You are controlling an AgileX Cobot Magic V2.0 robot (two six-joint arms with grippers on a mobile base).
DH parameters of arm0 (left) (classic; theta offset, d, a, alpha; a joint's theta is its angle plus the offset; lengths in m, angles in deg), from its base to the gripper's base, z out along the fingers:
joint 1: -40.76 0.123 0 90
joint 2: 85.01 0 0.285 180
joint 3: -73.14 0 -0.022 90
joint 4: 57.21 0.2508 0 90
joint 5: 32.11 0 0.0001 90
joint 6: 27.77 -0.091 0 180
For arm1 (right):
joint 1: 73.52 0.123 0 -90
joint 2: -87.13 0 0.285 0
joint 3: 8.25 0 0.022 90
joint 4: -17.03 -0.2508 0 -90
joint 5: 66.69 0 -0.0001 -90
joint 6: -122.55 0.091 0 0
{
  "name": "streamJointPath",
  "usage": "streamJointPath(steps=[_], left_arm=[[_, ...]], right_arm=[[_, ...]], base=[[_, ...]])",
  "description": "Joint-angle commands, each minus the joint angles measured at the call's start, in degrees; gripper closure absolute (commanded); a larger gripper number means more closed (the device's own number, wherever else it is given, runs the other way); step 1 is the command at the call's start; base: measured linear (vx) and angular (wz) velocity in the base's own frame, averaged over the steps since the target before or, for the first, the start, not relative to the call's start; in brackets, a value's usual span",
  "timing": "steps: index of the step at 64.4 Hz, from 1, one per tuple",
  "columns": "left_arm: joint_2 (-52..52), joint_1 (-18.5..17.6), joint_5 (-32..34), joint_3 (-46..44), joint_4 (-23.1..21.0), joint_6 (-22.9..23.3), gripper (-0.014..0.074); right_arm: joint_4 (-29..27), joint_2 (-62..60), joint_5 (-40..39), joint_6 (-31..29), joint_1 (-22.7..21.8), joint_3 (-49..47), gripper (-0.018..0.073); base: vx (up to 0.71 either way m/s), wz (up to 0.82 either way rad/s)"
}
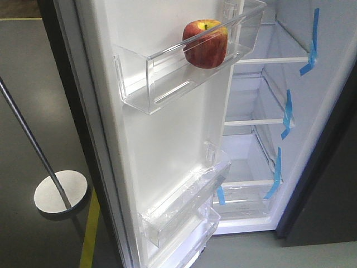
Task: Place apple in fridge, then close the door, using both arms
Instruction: 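Withdraw the open right gripper up and away from the door bin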
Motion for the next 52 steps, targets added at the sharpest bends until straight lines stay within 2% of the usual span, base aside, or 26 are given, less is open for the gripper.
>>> streamJointPath(steps=[1, 9, 21, 33, 40, 49, 52], left_arm=[[0.84, -0.23, 9.10, -0.96, -2.40, 0.49, 0.0602], [0.84, -0.23, 13.79, -0.96, -3.25, 0.41, 0.0602], [0.84, -0.23, 17.30, -1.36, -3.25, 0.47, 0.0602], [0.84, -0.23, 19.41, -1.42, -3.25, 0.97, 0.0602], [0.84, -0.23, 21.04, -1.42, -3.25, 8.07, 0.0602], [0.84, -0.23, 22.14, -1.42, -3.25, 24.53, 0.0602], [0.84, -0.23, 22.08, -1.42, -3.25, 31.27, 0.0602]], right_arm=[[4.65, -2.61, -0.72, 4.57, -0.13, -1.17, 0.0564], [5.43, -5.56, -2.97, 5.28, -0.13, 4.69, 0.0563], [4.09, -13.69, -10.86, 5.22, -0.13, 23.92, 0.0563], [2.65, -24.55, -11.84, 4.86, -0.13, 41.67, 0.0563], [2.44, -31.59, -12.32, 5.24, -0.13, 49.38, 0.0563], [2.25, -40.66, -12.47, 8.08, -0.13, 55.83, 0.0563], [2.25, -43.46, -12.44, 9.59, -0.13, 57.41, 0.0563]], base=[[0.00, 0.00], [0.00, 0.00], [0.00, 0.00], [0.00, 0.00], [0.00, 0.00], [0.00, 0.00], [0.00, 0.00]])
